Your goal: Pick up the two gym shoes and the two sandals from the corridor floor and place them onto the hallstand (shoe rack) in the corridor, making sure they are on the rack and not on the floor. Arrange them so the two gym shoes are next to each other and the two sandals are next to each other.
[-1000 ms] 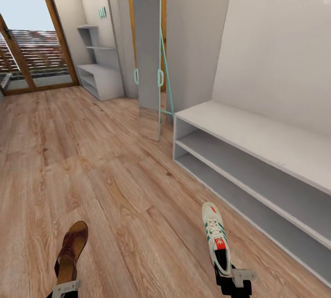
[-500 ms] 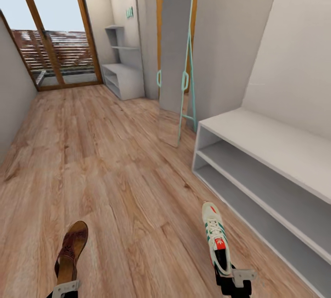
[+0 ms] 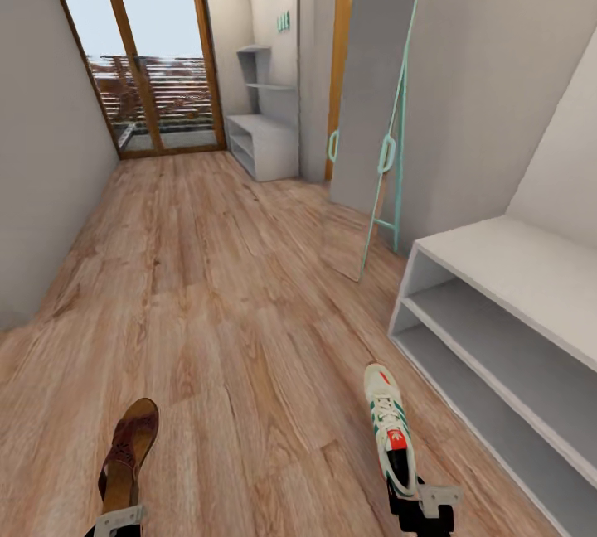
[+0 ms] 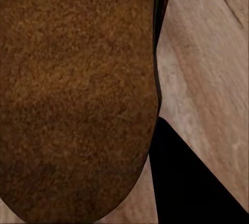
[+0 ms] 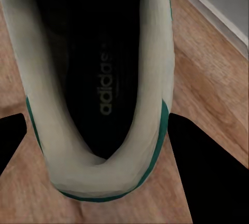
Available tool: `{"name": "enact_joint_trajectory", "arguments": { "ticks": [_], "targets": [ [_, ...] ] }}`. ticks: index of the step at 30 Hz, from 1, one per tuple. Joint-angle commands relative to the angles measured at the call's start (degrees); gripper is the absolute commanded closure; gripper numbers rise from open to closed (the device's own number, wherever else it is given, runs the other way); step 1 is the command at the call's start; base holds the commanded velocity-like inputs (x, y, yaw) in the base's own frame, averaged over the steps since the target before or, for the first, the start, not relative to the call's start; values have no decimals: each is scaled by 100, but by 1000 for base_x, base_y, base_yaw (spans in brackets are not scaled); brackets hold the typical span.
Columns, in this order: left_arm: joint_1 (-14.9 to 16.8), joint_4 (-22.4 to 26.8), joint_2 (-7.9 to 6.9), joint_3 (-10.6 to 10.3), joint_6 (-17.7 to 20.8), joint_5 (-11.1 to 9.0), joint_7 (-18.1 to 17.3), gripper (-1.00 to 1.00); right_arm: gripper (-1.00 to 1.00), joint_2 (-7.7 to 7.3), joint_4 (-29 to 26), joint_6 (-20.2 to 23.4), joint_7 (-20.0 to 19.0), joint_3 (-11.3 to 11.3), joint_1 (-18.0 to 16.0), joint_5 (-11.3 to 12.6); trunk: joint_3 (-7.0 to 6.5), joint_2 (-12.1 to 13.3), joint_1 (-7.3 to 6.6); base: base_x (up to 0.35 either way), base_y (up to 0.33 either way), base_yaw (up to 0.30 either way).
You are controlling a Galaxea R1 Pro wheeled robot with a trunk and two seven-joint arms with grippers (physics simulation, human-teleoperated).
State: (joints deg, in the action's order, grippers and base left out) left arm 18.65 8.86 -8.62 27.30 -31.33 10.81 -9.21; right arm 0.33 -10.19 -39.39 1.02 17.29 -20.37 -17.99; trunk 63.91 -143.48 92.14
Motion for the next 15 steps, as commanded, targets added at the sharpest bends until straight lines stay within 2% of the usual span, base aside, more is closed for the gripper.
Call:
{"name": "enact_joint_trajectory", "arguments": {
  "ticks": [1,15],
  "targets": [
    [6,-12,1,56,-17,60,-20,100,100,2,-1,-17,2,46,-2,-55,5,-2,2,301,172,279],
    [6,-95,1,61,-23,53,-20,100,100,2,-1,-17,3,46,-2,-55,5,-2,2,296,174,279]
  ]
}}
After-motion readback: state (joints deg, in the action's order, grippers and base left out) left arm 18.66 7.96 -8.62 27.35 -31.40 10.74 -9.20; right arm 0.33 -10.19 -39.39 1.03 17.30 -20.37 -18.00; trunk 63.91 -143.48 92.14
